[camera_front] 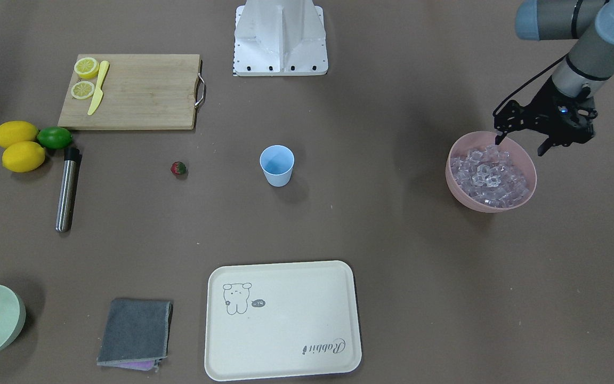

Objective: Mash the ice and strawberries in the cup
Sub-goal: 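Move the left gripper over the pink ice bowl and lower it into the cubes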

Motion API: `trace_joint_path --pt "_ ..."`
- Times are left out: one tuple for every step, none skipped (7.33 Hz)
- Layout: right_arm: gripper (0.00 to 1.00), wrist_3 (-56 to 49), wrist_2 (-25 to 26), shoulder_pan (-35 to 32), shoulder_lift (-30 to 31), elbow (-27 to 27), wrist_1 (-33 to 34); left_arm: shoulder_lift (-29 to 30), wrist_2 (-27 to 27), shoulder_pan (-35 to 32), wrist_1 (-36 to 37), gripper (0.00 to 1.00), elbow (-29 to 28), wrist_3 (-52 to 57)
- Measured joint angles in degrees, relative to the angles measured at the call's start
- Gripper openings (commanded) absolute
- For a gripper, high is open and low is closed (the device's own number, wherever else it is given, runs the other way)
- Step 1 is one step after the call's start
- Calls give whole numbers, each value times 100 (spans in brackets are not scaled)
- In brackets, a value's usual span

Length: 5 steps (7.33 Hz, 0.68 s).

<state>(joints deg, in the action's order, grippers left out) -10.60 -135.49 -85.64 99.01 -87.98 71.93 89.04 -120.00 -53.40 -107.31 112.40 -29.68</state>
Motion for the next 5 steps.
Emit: trace_joint_path --pt "100 -2 -26 1 -5 29 -23 30 124 180 0 91 -4 -44" --pt "100 5 -96 6 -1 45 -50 63 181 319 -2 88 -15 -135" --pt "100 16 -186 7 -2 76 -90 84 202 445 -6 81 -23 -299" --pt "100 17 -236 6 -12 118 -135 108 210 572 -8 77 -34 -495" --pt "100 14 -261 4 -15 140 -166 127 212 647 -9 77 -59 -592"
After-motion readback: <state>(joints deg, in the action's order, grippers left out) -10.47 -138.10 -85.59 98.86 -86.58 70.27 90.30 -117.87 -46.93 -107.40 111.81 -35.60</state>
